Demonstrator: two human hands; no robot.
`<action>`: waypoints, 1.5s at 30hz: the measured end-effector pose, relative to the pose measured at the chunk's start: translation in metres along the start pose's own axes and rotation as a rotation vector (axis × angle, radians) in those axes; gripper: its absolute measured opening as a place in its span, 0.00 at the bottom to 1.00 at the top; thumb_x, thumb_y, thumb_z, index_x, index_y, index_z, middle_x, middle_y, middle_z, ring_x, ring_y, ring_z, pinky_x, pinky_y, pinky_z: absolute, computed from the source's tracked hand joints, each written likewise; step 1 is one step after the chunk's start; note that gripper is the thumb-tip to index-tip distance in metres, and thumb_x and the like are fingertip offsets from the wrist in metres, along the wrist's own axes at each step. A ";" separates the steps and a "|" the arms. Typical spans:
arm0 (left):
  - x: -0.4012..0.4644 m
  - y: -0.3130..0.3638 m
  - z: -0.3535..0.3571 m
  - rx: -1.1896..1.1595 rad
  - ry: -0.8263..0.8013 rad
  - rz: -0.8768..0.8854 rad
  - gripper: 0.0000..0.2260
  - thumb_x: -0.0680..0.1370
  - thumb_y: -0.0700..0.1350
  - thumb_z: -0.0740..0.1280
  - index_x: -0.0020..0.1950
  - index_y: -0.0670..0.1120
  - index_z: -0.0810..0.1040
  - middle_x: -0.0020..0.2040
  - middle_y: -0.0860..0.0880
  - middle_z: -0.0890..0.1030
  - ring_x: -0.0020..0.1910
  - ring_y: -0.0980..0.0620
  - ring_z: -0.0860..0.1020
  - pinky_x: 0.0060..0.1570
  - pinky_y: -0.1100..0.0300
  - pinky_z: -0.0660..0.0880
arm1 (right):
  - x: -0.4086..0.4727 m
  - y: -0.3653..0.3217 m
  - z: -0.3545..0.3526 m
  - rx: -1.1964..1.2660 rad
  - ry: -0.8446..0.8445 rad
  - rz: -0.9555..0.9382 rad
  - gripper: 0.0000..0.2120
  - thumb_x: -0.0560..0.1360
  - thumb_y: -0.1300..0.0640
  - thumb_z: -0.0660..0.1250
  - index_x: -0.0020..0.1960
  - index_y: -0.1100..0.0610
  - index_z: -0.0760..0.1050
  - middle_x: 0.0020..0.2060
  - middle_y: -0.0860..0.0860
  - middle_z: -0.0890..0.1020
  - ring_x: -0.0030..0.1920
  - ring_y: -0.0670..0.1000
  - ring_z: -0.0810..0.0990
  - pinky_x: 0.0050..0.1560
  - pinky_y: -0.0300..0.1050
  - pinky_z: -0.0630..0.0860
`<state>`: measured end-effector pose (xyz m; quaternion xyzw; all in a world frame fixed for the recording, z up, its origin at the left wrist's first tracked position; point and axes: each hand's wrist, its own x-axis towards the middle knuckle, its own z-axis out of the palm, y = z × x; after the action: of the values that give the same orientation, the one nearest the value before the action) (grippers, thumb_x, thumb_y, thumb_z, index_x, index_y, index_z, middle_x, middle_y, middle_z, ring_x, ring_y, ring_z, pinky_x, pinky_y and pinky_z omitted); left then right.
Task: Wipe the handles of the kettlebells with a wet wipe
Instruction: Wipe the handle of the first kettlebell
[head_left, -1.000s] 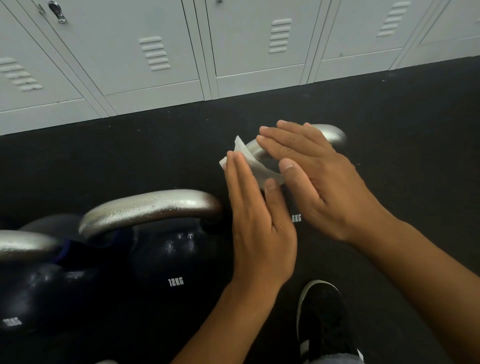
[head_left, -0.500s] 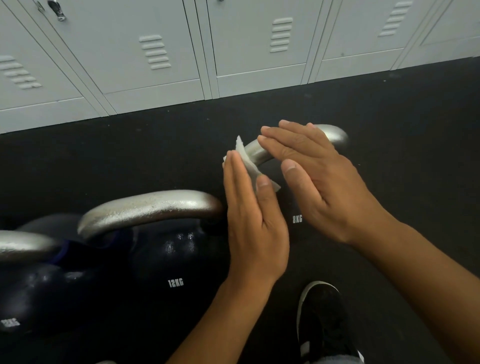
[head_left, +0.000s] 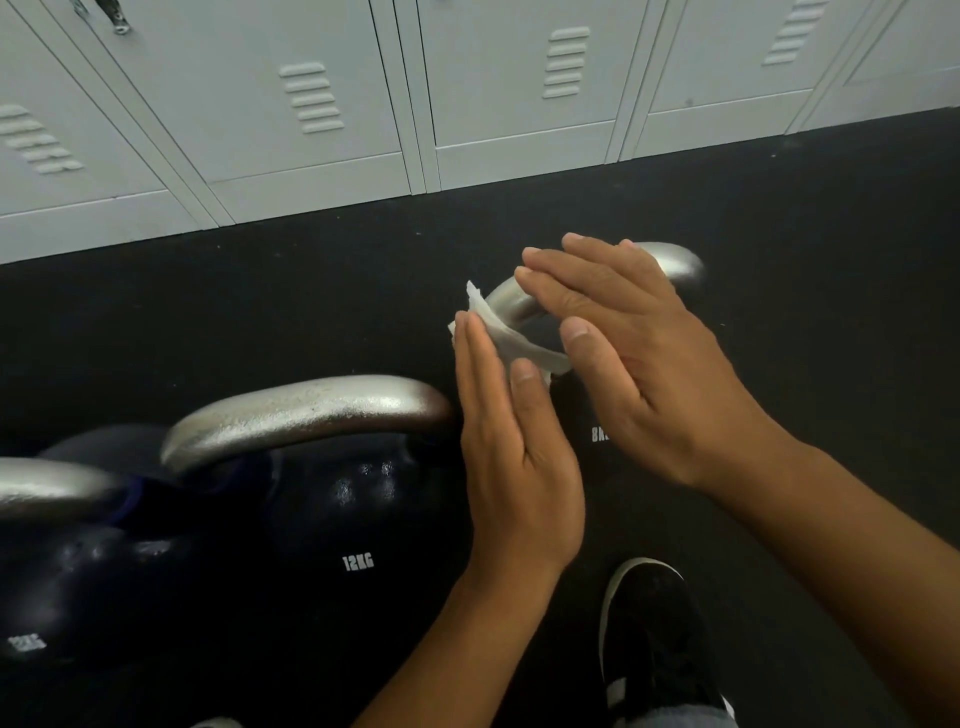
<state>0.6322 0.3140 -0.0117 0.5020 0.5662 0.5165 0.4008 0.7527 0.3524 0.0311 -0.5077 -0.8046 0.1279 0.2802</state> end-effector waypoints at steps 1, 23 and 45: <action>0.003 -0.001 -0.001 -0.009 0.001 0.005 0.28 0.84 0.54 0.51 0.84 0.50 0.53 0.84 0.55 0.54 0.80 0.67 0.53 0.73 0.75 0.57 | 0.000 0.000 0.000 -0.005 -0.008 -0.004 0.25 0.85 0.51 0.48 0.78 0.55 0.72 0.77 0.47 0.72 0.81 0.47 0.62 0.83 0.46 0.49; 0.021 -0.014 0.007 -0.145 0.048 -0.155 0.24 0.88 0.52 0.50 0.84 0.51 0.54 0.83 0.54 0.58 0.77 0.69 0.59 0.69 0.78 0.58 | 0.000 -0.001 0.002 0.022 0.005 -0.003 0.25 0.85 0.52 0.49 0.77 0.55 0.73 0.76 0.48 0.73 0.81 0.48 0.63 0.83 0.52 0.52; 0.010 -0.018 0.012 -0.224 0.043 -0.156 0.27 0.86 0.55 0.50 0.85 0.51 0.52 0.84 0.56 0.56 0.71 0.79 0.59 0.62 0.83 0.59 | 0.001 -0.001 0.002 0.030 0.005 0.002 0.24 0.86 0.52 0.49 0.77 0.54 0.72 0.77 0.47 0.72 0.81 0.46 0.62 0.83 0.47 0.49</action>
<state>0.6392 0.3271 -0.0302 0.3972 0.5507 0.5546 0.4810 0.7506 0.3527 0.0297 -0.5046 -0.8013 0.1392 0.2897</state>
